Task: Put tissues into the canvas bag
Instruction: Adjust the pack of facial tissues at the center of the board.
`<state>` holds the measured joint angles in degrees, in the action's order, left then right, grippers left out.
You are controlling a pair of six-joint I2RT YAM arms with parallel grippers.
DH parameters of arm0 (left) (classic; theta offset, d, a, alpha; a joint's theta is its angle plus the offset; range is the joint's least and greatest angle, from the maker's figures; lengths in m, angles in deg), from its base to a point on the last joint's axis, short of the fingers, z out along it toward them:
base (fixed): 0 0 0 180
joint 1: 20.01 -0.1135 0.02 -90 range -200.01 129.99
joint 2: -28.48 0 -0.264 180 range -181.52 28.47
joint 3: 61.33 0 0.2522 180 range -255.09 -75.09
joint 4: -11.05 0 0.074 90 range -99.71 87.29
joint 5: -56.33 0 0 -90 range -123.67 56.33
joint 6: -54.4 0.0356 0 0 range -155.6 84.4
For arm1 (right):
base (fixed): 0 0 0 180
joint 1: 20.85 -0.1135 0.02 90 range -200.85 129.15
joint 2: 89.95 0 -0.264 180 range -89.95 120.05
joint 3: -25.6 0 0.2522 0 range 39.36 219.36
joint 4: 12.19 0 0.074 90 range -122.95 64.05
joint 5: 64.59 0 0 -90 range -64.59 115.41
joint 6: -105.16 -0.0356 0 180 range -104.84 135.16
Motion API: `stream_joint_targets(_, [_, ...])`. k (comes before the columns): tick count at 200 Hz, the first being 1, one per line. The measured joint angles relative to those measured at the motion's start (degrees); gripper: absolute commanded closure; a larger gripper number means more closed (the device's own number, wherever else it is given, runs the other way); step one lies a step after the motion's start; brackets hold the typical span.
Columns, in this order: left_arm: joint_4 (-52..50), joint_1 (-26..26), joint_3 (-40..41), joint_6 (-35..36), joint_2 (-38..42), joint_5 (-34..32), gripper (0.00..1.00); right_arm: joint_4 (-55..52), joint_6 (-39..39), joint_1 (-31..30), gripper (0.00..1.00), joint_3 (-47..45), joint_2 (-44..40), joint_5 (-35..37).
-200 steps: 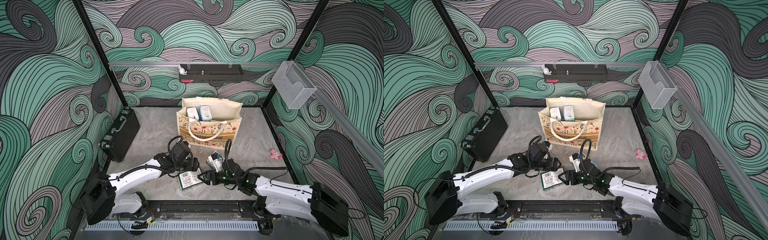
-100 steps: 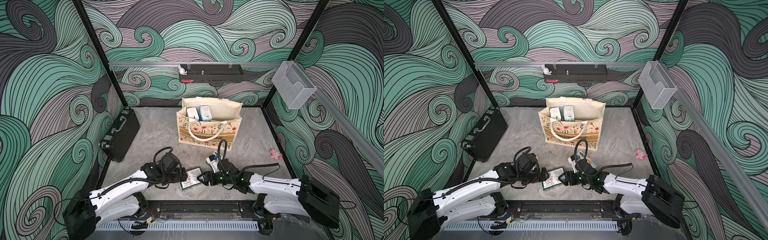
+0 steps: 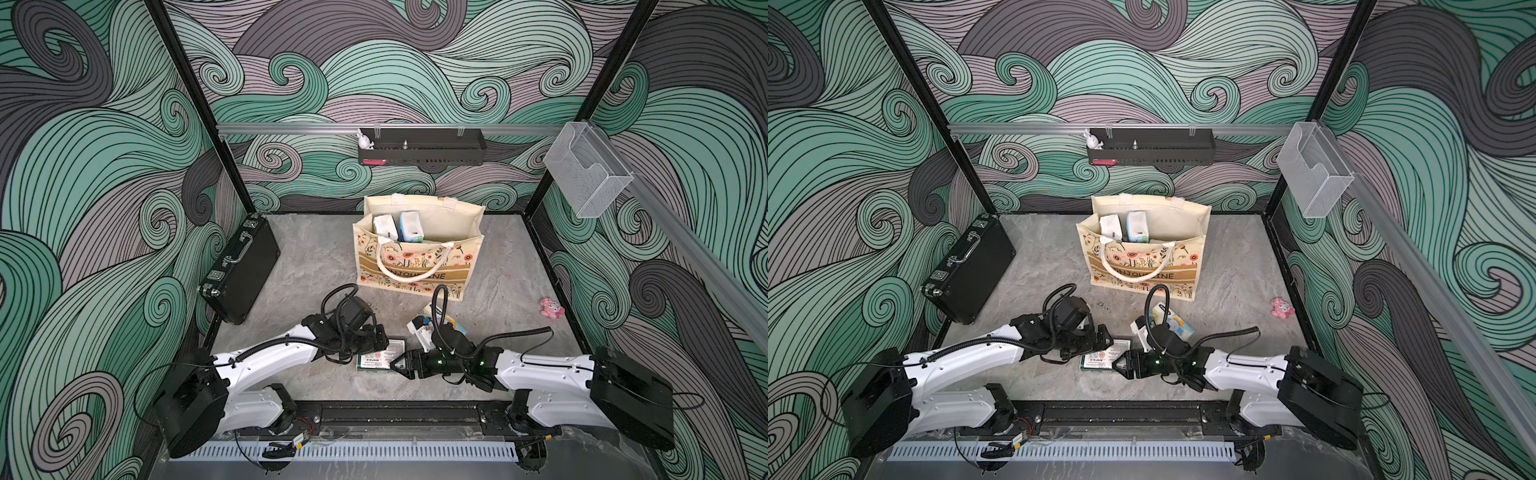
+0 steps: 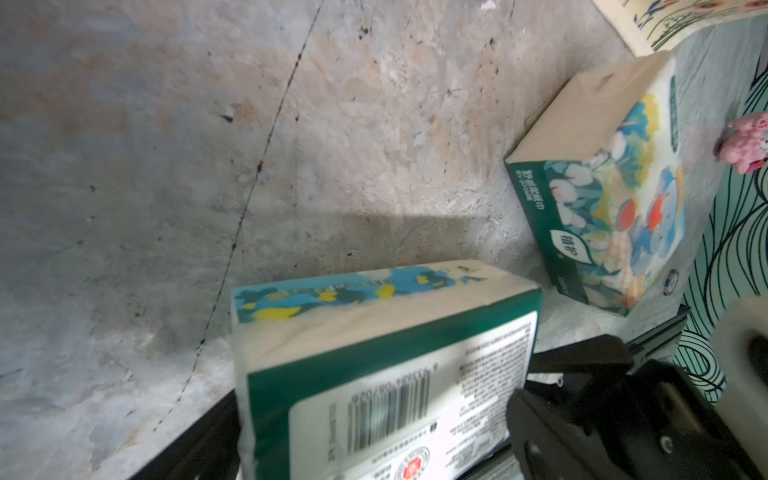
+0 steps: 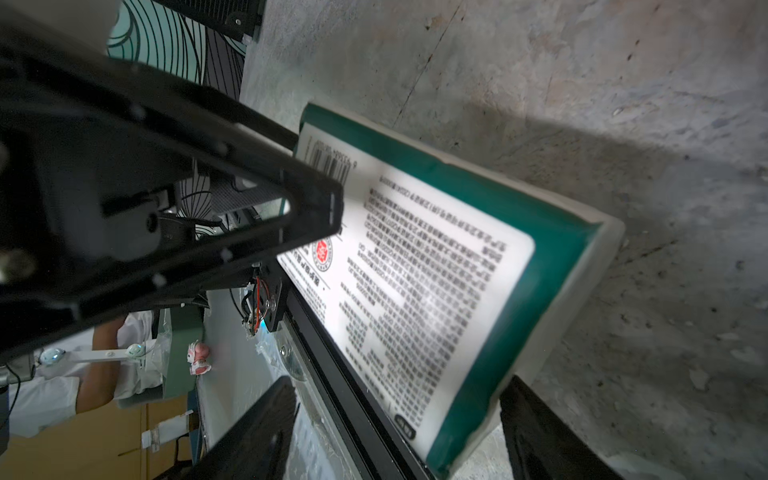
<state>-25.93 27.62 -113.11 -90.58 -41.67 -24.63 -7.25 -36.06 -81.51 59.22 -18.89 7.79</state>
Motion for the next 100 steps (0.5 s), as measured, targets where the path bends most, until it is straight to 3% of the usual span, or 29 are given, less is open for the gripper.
stream_joint_targets(63, [0.26,0.02,1.01,3.63,0.31,-0.83,0.05,-1.16,-1.33,-1.27,0.22,-1.42,-4.90,3.39])
stream_joint_targets(100, [-0.02,0.07,6.05,4.94,4.04,-0.87,0.17,-3.32,-1.36,-1.14,0.22,-2.80,-11.67,8.02])
